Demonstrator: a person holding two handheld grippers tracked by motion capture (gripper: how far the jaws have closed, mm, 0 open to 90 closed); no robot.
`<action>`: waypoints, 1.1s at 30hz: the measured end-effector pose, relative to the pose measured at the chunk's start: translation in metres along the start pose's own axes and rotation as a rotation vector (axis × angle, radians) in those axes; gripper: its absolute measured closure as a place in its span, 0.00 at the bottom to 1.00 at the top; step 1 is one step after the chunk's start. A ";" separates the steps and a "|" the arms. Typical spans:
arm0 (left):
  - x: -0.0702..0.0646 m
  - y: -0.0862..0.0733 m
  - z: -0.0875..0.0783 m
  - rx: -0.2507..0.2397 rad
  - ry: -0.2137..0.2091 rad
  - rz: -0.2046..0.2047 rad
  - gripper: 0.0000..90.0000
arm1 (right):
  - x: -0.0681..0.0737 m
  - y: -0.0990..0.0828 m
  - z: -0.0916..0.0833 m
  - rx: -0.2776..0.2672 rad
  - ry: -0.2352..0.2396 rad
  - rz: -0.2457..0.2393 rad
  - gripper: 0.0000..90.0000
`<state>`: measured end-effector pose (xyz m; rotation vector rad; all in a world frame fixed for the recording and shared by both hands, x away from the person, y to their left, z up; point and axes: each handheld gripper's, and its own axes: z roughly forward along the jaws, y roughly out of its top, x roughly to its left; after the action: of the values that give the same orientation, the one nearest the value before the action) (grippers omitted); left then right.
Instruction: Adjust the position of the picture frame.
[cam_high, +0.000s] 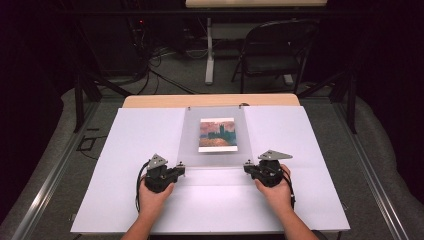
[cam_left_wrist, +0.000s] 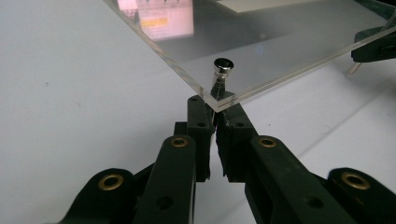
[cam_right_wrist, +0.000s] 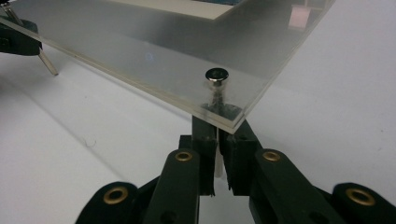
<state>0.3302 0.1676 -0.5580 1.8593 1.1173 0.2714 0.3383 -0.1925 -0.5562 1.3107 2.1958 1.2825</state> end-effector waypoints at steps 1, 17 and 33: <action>0.000 0.000 0.000 0.004 -0.002 -0.002 0.93 | -0.001 -0.001 0.001 0.008 -0.001 0.001 0.93; 0.001 -0.001 0.001 -0.003 -0.013 -0.021 0.92 | -0.003 -0.005 0.002 -0.006 0.014 0.021 0.93; -0.011 -0.003 -0.004 -0.012 -0.016 0.027 0.53 | 0.004 -0.009 -0.008 0.007 -0.018 -0.017 0.55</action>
<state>0.3205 0.1617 -0.5554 1.8642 1.0782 0.2781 0.3261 -0.1956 -0.5576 1.2980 2.1968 1.2523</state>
